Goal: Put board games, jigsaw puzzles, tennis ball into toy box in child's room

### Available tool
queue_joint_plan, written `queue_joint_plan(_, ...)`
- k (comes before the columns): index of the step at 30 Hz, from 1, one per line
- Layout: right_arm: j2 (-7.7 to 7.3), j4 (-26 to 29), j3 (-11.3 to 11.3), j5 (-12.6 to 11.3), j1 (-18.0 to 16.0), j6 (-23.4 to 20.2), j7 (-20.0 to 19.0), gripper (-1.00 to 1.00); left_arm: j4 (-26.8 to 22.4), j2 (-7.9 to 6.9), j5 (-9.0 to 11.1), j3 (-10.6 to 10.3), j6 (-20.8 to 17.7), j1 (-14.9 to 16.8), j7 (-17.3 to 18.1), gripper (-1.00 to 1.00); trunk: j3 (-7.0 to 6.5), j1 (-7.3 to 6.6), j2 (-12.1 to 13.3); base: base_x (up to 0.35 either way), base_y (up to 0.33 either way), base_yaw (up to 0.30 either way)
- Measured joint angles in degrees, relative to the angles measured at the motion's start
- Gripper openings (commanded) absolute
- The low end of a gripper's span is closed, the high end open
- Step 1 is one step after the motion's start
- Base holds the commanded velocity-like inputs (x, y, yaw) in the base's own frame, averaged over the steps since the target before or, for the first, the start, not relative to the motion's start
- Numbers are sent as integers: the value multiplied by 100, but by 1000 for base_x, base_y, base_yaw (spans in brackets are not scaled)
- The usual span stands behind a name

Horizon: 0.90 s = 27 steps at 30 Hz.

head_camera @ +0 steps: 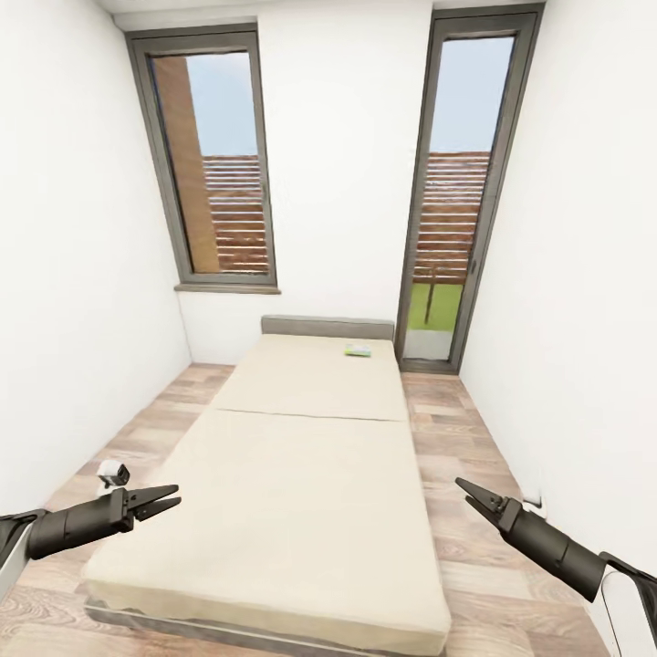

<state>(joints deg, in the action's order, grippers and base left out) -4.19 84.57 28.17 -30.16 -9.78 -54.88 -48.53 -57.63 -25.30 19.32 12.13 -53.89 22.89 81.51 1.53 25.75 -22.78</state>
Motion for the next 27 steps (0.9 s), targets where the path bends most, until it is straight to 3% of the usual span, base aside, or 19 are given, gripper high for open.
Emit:
queue_joint_plan(6, 1, 5, -3, 2, -1, 0, 0, 100, -1, 2, -2, 1, 0, -2, -1, 100, 0, 0, 0, 0, -302, 160)
queue_joint_plan(20, 9, 13, -8, 7, -2, 0, 0, 100, -2, 3, -3, 1, 1, -2, -1, 100, 0, 0, 0, 9, -298, 276)
queue_joint_plan(27, 7, 12, -8, 9, -2, 1, -1, 100, -4, 3, -1, 2, 0, -2, 0, 100, 0, 0, 0, 31, -113, 291)
